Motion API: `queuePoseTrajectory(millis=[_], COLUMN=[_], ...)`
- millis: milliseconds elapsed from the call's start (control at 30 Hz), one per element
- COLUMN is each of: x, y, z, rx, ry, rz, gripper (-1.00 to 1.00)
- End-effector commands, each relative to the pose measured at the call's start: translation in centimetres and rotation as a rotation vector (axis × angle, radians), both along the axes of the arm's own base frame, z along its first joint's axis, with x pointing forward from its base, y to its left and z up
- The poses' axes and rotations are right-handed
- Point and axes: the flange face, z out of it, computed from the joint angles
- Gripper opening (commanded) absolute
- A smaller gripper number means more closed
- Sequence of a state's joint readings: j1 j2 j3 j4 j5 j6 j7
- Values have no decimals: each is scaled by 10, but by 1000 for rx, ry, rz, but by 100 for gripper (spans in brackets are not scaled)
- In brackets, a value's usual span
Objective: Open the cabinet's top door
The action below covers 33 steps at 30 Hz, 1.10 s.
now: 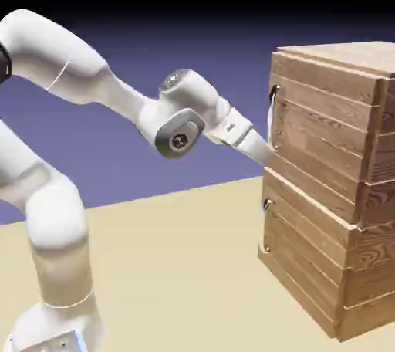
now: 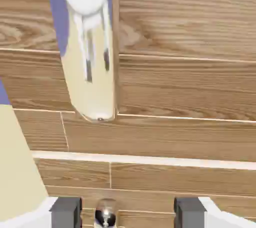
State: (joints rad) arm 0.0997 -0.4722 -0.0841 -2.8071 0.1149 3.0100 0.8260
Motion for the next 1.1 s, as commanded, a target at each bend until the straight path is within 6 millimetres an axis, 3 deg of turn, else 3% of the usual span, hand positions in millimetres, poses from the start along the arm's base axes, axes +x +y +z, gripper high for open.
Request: queuePoseTrajectory(millis=[0, 167, 333, 567, 800, 933, 1067], x=[3, 4, -12, -51, -87, -97, -98], y=[-2, -8, -16, -40, -78, -102, -122], z=[-16, -99, -176, -255, -288, -286, -270], rx=[59, 293, 426, 484, 495, 538, 641], ry=[51, 308, 533, 701, 617, 451, 222], rz=[-49, -328, -660, -1189, -1721, -1983, -2183], gripper=[0, 0, 0, 0, 0, 0, 0])
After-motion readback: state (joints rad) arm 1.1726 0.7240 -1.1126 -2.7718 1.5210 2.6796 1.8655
